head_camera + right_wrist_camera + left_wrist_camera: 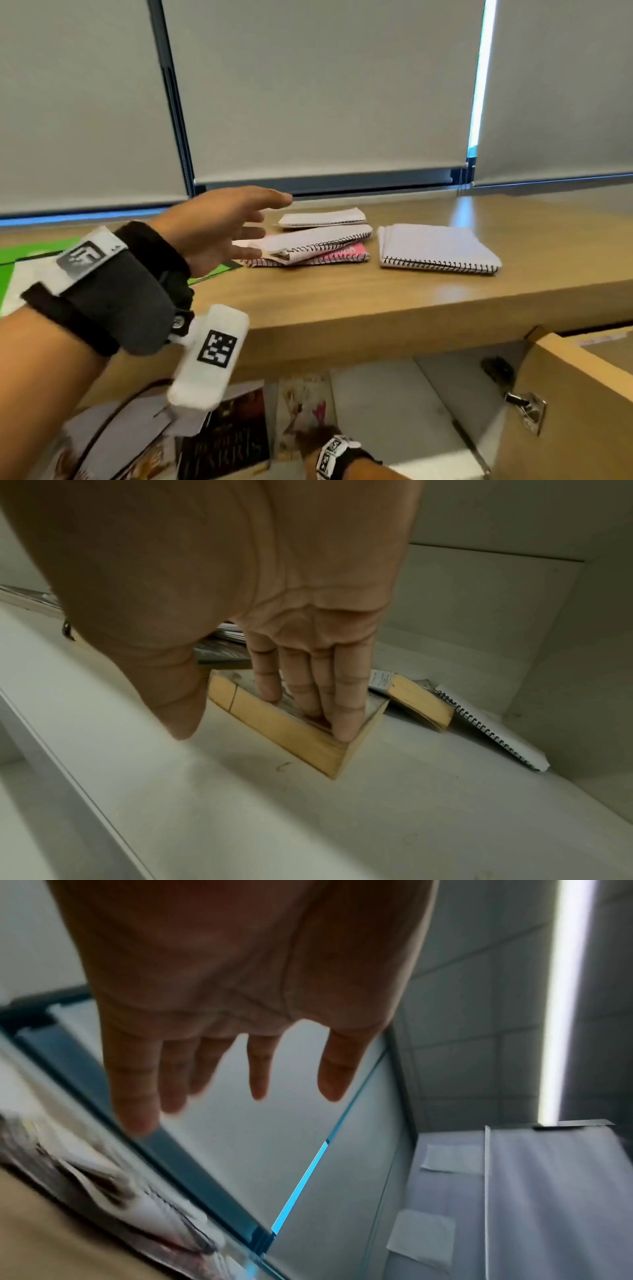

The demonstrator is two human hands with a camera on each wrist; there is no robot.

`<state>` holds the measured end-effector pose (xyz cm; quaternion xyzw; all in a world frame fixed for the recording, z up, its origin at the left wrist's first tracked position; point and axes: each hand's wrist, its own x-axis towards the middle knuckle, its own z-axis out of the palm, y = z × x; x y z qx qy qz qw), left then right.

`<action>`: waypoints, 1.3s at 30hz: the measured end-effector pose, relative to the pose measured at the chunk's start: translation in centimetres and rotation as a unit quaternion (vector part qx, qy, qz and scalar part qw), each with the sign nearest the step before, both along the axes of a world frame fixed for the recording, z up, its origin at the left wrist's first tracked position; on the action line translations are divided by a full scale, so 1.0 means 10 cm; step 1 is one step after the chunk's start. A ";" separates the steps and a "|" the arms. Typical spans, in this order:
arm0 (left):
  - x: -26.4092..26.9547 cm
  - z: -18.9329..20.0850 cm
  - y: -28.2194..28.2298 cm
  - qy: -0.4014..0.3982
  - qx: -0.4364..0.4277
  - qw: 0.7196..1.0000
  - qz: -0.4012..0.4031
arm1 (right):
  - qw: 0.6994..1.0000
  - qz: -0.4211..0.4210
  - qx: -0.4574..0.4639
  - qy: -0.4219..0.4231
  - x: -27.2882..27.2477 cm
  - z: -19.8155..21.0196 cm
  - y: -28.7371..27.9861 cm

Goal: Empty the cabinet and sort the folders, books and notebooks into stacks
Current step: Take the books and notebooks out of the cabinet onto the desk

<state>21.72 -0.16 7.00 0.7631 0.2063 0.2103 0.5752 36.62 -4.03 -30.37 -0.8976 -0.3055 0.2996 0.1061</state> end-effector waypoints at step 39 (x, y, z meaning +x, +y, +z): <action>-1.11 -3.34 0.12 0.270 -0.251 0.930 -0.020 | 0.894 0.319 -0.148 -0.278 -0.94 -0.02 -0.15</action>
